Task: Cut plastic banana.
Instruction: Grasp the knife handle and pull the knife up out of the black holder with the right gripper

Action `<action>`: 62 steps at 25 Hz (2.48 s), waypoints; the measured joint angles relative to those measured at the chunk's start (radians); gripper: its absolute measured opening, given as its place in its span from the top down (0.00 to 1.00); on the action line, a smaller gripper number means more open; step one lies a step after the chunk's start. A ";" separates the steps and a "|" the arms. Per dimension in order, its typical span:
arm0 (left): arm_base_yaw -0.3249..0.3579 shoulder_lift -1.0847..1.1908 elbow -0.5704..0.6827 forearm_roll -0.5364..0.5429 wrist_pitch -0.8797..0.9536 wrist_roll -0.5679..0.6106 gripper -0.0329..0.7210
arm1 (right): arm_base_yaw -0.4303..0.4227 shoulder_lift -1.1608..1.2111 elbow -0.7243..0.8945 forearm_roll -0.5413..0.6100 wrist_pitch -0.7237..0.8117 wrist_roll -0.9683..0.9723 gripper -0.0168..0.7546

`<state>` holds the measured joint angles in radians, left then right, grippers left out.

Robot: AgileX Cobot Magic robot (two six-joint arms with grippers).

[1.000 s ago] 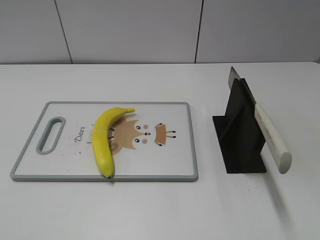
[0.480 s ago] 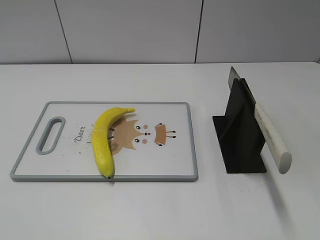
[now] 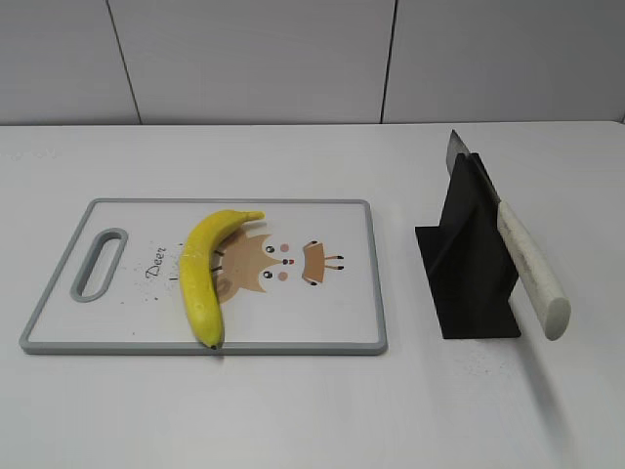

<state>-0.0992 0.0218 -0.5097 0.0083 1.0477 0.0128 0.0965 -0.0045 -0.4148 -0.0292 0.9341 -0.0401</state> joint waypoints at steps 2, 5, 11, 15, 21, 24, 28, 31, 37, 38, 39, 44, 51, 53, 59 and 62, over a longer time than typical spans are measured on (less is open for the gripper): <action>0.000 0.000 0.000 0.000 0.000 0.000 0.21 | 0.000 0.000 0.000 0.000 0.000 0.000 0.21; 0.000 0.000 0.000 0.000 0.000 0.000 0.21 | 0.000 0.000 0.000 -0.001 -0.001 0.000 0.21; 0.000 0.000 0.000 0.000 0.000 0.000 0.21 | 0.000 0.152 -0.038 0.001 0.006 0.000 0.21; 0.000 0.000 0.000 0.000 0.000 0.000 0.21 | 0.000 0.322 -0.088 0.051 0.009 0.000 0.21; 0.000 0.000 0.000 0.000 0.000 0.000 0.21 | 0.000 0.590 -0.180 0.130 0.028 0.000 0.21; 0.000 0.000 0.000 0.000 0.000 0.008 0.21 | 0.027 0.699 -0.221 0.160 0.025 0.001 0.21; 0.000 0.000 0.000 -0.008 0.000 0.032 0.21 | 0.096 0.838 -0.291 0.160 0.029 0.001 0.21; 0.000 0.000 0.000 -0.033 0.000 0.074 0.21 | 0.116 0.948 -0.353 0.162 0.042 0.002 0.21; 0.000 0.000 0.000 -0.061 0.000 0.110 0.21 | 0.119 1.161 -0.487 0.180 0.087 0.003 0.21; 0.000 0.000 0.000 -0.065 0.000 0.115 0.21 | 0.119 1.191 -0.506 0.192 0.089 0.003 0.21; 0.000 0.000 0.000 -0.068 0.000 0.119 0.21 | 0.119 1.220 -0.521 0.206 0.092 0.003 0.21; 0.000 0.000 0.000 -0.069 0.000 0.123 0.21 | 0.155 1.333 -0.584 0.217 0.094 0.023 0.21; 0.000 0.000 0.000 -0.069 0.000 0.123 0.21 | 0.254 1.472 -0.618 0.127 0.053 0.143 0.21; 0.000 0.000 0.000 -0.069 0.000 0.124 0.21 | 0.262 1.513 -0.620 0.122 0.043 0.174 0.21; 0.000 0.000 0.000 -0.069 0.000 0.124 0.21 | 0.263 1.614 -0.622 0.106 0.021 0.208 0.25; 0.000 0.000 0.000 -0.069 0.000 0.124 0.21 | 0.263 1.643 -0.622 0.108 0.015 0.209 0.35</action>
<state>-0.0992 0.0218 -0.5097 -0.0606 1.0477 0.1367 0.3599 1.6390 -1.0365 0.0792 0.9495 0.1689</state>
